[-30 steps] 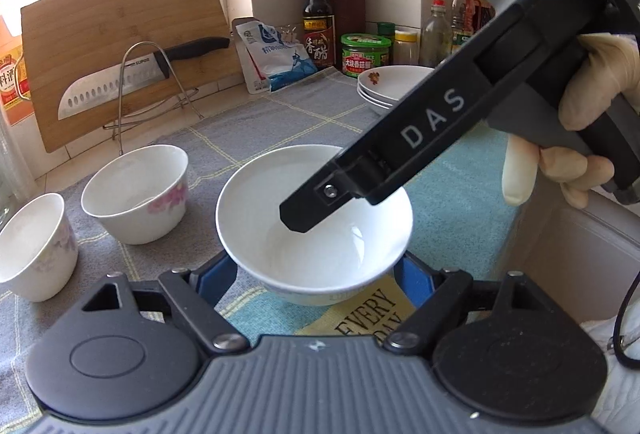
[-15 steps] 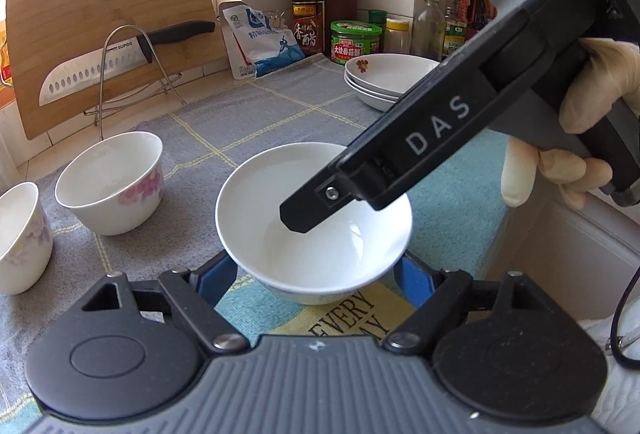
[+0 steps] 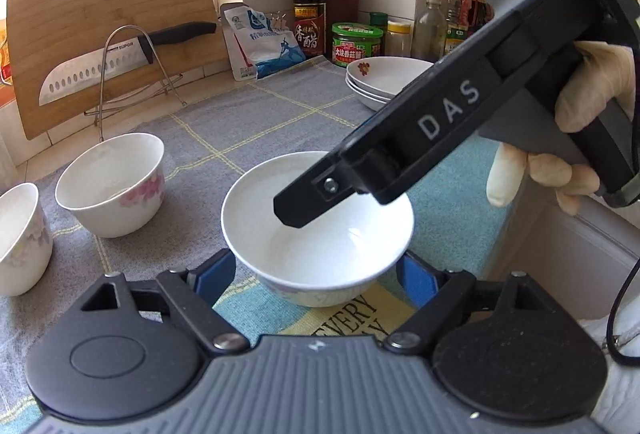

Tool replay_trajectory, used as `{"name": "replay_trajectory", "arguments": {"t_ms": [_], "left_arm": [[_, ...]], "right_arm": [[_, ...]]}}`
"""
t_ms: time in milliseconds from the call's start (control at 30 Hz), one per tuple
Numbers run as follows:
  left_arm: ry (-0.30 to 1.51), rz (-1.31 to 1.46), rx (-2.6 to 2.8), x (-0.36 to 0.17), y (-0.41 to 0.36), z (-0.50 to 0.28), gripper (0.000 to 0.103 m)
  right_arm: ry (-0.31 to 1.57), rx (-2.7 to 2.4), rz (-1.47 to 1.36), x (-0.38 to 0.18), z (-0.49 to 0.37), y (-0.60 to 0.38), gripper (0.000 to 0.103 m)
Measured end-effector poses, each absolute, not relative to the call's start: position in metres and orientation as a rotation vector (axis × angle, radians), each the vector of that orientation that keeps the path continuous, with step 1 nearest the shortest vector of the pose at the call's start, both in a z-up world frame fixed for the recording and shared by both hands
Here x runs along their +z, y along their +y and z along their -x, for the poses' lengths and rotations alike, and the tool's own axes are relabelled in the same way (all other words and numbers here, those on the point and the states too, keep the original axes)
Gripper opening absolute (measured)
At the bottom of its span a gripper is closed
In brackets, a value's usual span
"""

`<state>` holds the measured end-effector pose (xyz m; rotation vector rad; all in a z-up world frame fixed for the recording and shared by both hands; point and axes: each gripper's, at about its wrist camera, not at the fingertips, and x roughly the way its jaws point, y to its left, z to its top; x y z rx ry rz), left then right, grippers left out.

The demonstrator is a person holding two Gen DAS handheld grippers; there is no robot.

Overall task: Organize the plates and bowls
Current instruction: 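Carry the white bowl with the right tool beside the other bowls and lower it, then open the right tool and withdraw it from the bowl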

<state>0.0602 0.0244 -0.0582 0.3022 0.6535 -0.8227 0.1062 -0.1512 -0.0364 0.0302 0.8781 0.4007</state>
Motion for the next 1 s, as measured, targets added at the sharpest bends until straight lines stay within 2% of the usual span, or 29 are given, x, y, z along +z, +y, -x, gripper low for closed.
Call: {"name": "replay_trajectory", "arguments": {"t_ms": [200, 700, 933, 1000], "left_arm": [[0.659, -0.300, -0.815, -0.056, 0.030, -0.059, 0.088], [0.654, -0.267, -0.724, -0.053, 0.063, -0.059, 0.089], [0.626, -0.228, -0.648, -0.048, 0.082, -0.065, 0.090], [0.614, -0.226, -0.619, -0.047, 0.087, -0.069, 0.092]], "right_arm": [[0.842, 0.375, 0.041, -0.024, -0.109, -0.150, 0.103], [0.693, 0.358, 0.441, 0.007, -0.119, -0.105, 0.103], [0.717, 0.430, 0.583, 0.008, -0.134, -0.078, 0.103], [0.713, 0.435, 0.624, 0.007, -0.138, -0.072, 0.103]]}}
